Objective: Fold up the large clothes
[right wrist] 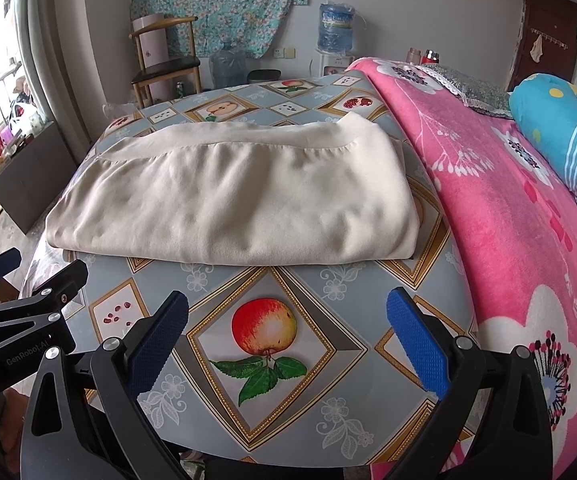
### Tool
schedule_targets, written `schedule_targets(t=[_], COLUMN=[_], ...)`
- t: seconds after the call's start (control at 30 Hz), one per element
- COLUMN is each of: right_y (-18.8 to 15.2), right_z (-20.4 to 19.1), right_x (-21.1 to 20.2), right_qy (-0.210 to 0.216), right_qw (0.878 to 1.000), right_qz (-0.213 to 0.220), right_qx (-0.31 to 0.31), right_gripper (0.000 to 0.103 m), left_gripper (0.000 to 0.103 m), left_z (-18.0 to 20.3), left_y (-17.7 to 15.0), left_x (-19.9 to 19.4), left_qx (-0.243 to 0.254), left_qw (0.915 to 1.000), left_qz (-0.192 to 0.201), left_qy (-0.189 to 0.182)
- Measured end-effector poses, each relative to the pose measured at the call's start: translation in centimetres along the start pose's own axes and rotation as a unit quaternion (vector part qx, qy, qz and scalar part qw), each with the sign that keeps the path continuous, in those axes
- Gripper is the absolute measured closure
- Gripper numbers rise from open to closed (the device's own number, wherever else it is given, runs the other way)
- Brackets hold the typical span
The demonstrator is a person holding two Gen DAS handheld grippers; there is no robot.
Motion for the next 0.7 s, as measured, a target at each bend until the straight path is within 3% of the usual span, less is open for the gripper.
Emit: schedule_targets(t=[0.7], right_y=[0.00], right_z=[-0.01], right_x=[-0.17], right_qy=[0.000], right_qw=[1.000], right_qz=[0.001], right_qx=[-0.002], right_gripper=[0.006], left_gripper=[0.008], left_z=[-0.27], left_y=[0.15], left_x=[-0.17], left_qx=[-0.001], left_qw=[1.0000], left_qz=[0.001], left_qy=[0.001])
Point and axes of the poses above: each gripper's, at about its wrist camera, not at the fingertips, and x roughly the way its jaws point, z to its right, y to its top, the point moved 2 cm from there along x, roughly the way its jaws point, and after that the axes turned 2 degrees about -x, right-handed, at the moved point
